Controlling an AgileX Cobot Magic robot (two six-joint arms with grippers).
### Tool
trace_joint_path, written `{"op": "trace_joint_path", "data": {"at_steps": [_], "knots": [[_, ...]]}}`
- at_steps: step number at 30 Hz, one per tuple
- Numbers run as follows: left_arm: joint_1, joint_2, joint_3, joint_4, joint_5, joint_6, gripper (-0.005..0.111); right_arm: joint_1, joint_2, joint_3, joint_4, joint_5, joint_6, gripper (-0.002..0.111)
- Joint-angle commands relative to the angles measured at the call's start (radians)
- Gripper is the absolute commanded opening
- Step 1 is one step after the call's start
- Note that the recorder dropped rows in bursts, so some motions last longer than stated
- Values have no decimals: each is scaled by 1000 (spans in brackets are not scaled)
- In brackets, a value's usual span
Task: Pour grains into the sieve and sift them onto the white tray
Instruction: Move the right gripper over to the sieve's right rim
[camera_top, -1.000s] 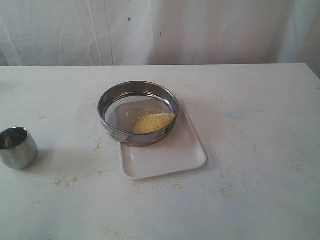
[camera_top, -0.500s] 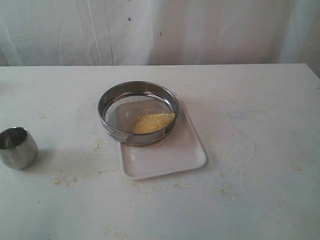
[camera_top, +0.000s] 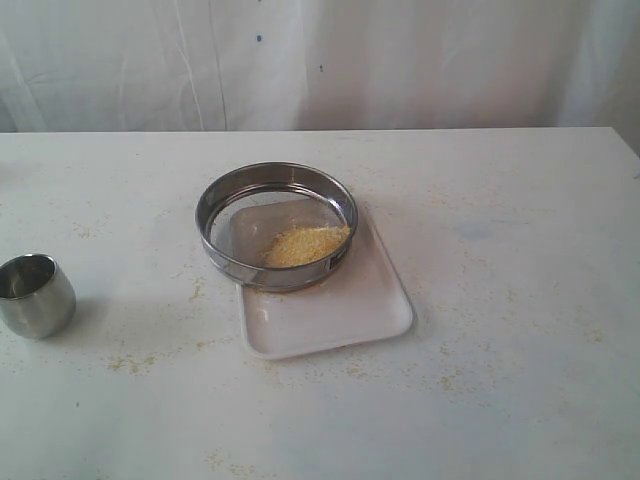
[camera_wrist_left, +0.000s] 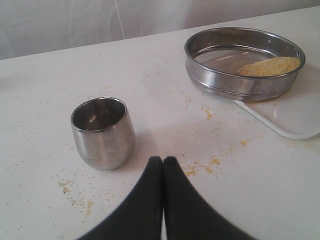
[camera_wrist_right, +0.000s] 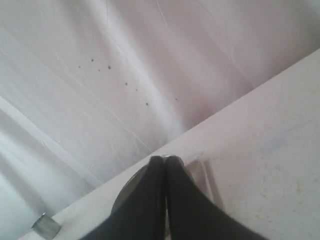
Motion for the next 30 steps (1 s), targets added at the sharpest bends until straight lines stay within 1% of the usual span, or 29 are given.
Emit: {"op": "trace_joint_path", "data": {"at_steps": [1, 4, 6, 10, 11, 12, 13, 14, 15, 16, 17, 18, 19, 22, 26, 30], "knots": [[0, -5, 5, -7, -3, 2, 0, 51, -3, -190, -1, 215, -124, 0], [0, -5, 5, -7, -3, 2, 0, 97, 95, -355, 38, 480, -332, 0], [0, -5, 5, -7, -3, 2, 0, 121, 208, -460, 88, 633, -421, 0], [0, -5, 5, -7, -3, 2, 0, 140, 451, -634, 144, 773, -578, 0], [0, -5, 5, -7, -3, 2, 0, 140, 598, -726, 146, 813, -645, 0], [0, -5, 5, -7, -3, 2, 0, 140, 659, -764, 146, 829, -671, 1], [0, -5, 5, -7, -3, 2, 0, 140, 807, -861, 146, 862, -736, 6], [0, -5, 5, -7, -3, 2, 0, 140, 884, -900, 146, 873, -758, 11], [0, -5, 5, -7, -3, 2, 0, 140, 1039, -995, 146, 886, -810, 22], [0, -5, 5, -7, -3, 2, 0, 140, 1098, -1040, 143, 884, -825, 27], [0, -5, 5, -7, -3, 2, 0, 140, 1239, -1132, 134, 873, -862, 42], [0, -5, 5, -7, -3, 2, 0, 140, 1295, -1169, 134, 859, -875, 47], [0, -5, 5, -7, -3, 2, 0, 140, 1426, -1256, 134, 833, -897, 57], [0, -5, 5, -7, -3, 2, 0, 140, 1708, -1435, 137, 799, -915, 58], [0, -5, 5, -7, -3, 2, 0, 140, 1983, -1646, 141, 757, -907, 58], [0, -5, 5, -7, -3, 2, 0, 141, 2120, -1790, 141, 766, -890, 58]]}}
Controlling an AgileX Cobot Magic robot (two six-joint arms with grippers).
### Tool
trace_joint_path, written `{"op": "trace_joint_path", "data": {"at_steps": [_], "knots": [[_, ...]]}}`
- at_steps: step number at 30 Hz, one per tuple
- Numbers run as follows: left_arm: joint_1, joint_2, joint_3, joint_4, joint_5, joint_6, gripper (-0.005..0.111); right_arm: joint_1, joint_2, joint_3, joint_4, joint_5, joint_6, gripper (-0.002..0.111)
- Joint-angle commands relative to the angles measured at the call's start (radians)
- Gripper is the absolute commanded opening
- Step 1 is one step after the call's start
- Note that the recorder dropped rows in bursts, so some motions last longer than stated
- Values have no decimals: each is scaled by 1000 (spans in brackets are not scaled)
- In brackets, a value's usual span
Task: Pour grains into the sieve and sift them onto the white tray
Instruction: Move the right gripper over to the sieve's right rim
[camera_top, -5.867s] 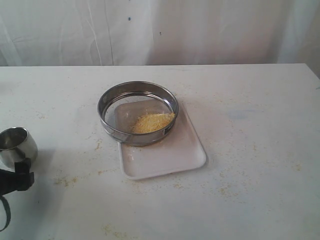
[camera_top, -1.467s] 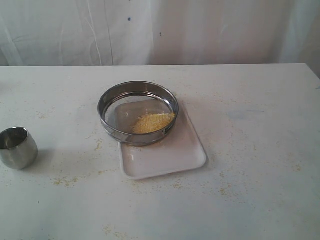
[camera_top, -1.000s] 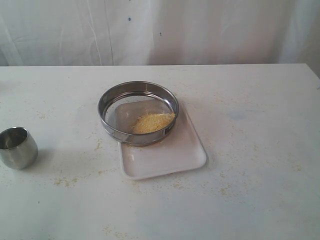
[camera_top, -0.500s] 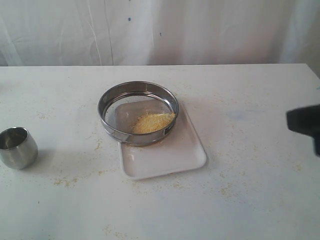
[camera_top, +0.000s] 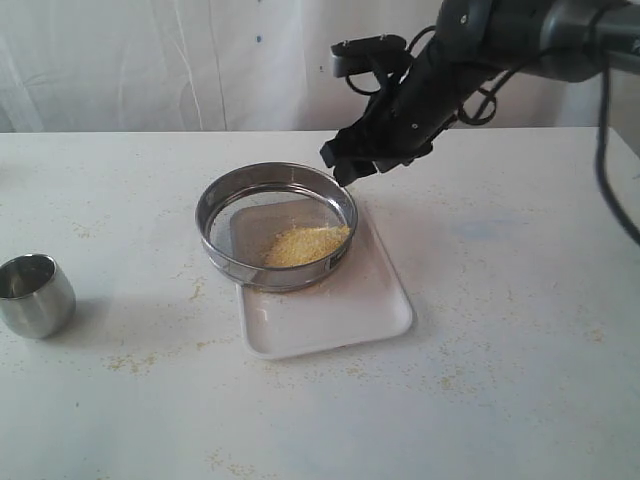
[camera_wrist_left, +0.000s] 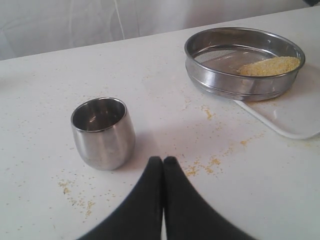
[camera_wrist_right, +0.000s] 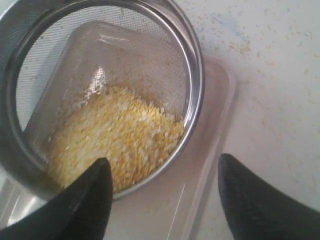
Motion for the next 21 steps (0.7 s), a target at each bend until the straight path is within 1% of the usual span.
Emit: {"op": "trace_joint_path", "data": {"at_steps": [1, 6, 10, 15, 21], "knots": [[0, -5, 5, -7, -3, 0, 0, 1, 133, -156, 0, 2, 7, 57], [0, -5, 5, -7, -3, 0, 0, 1, 263, -313, 2, 54, 7, 56], [0, -5, 5, -7, -3, 0, 0, 1, 338, -388, 2, 74, 7, 56], [0, -5, 5, -7, -3, 0, 0, 1, 395, -427, 2, 81, 7, 56], [0, -5, 5, -7, -3, 0, 0, 7, 421, -432, 2, 88, 7, 53]]}}
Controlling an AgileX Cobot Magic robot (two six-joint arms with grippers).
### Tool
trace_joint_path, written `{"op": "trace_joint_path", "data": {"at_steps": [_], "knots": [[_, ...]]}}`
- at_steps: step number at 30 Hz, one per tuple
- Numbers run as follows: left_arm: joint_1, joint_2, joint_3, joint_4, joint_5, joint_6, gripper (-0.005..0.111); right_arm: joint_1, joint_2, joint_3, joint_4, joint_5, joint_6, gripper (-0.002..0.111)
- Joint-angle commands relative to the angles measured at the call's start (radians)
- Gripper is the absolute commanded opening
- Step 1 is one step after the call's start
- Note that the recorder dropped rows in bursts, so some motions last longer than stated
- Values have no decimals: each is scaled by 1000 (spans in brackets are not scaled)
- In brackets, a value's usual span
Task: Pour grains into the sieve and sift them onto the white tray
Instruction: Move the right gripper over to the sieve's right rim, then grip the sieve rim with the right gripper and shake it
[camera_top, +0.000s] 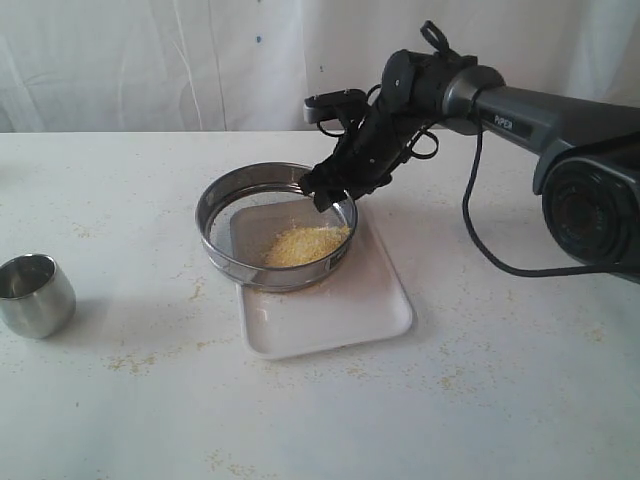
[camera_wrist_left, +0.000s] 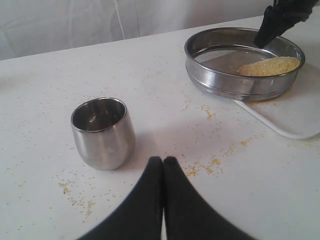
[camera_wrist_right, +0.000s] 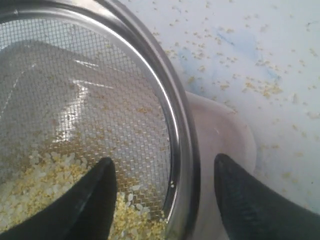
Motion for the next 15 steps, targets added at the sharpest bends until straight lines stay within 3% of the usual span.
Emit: {"op": "trace_joint_path", "data": {"at_steps": [1, 9, 15], "knots": [[0, -5, 5, -7, -3, 0, 0, 10, 11, -10, 0, 9, 1, 53], [0, -5, 5, -7, -3, 0, 0, 20, 31, -10, -6, 18, 1, 43], [0, -5, 5, -7, -3, 0, 0, 24, 31, -10, -30, 35, 1, 18]]}}
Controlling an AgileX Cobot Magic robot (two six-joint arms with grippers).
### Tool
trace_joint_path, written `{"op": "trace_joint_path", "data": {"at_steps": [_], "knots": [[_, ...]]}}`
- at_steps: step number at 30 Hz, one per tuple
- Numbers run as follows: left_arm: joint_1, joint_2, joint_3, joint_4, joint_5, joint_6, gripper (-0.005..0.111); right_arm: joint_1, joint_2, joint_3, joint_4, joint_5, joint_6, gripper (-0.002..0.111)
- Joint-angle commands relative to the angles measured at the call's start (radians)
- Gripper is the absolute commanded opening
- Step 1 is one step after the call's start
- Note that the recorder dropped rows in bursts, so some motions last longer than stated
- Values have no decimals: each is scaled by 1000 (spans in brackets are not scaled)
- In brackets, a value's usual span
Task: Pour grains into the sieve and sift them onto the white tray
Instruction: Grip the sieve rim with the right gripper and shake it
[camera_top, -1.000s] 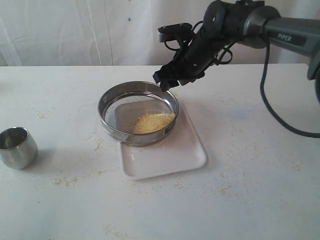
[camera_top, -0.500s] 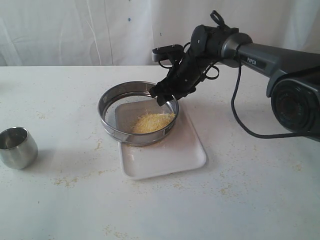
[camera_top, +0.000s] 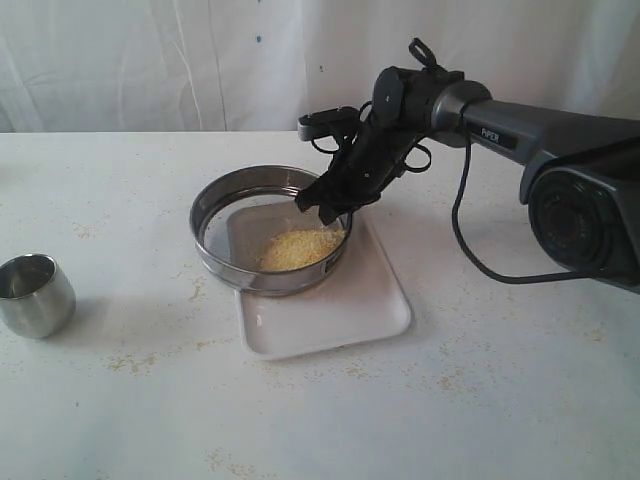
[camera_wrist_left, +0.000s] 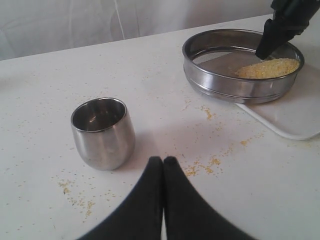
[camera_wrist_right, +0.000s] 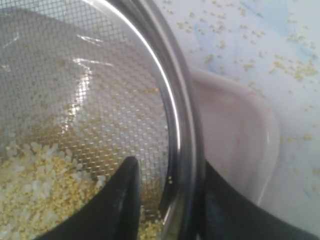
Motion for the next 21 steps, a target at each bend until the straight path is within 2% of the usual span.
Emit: {"op": "trace_joint_path", "data": {"at_steps": [1, 4, 7, 16, 21], "knots": [[0, -5, 5, -7, -3, 0, 0, 6, -2, -9, -22, 18, 1, 13], [0, -5, 5, -7, -3, 0, 0, 7, -2, -9, -22, 24, 1, 4], [0, -5, 5, -7, -3, 0, 0, 7, -5, -9, -22, 39, 1, 0], [0, -5, 5, -7, -3, 0, 0, 7, -46, -9, -27, 65, 1, 0], [0, -5, 5, -7, -3, 0, 0, 8, -84, -9, -30, 170, -1, 0]]}}
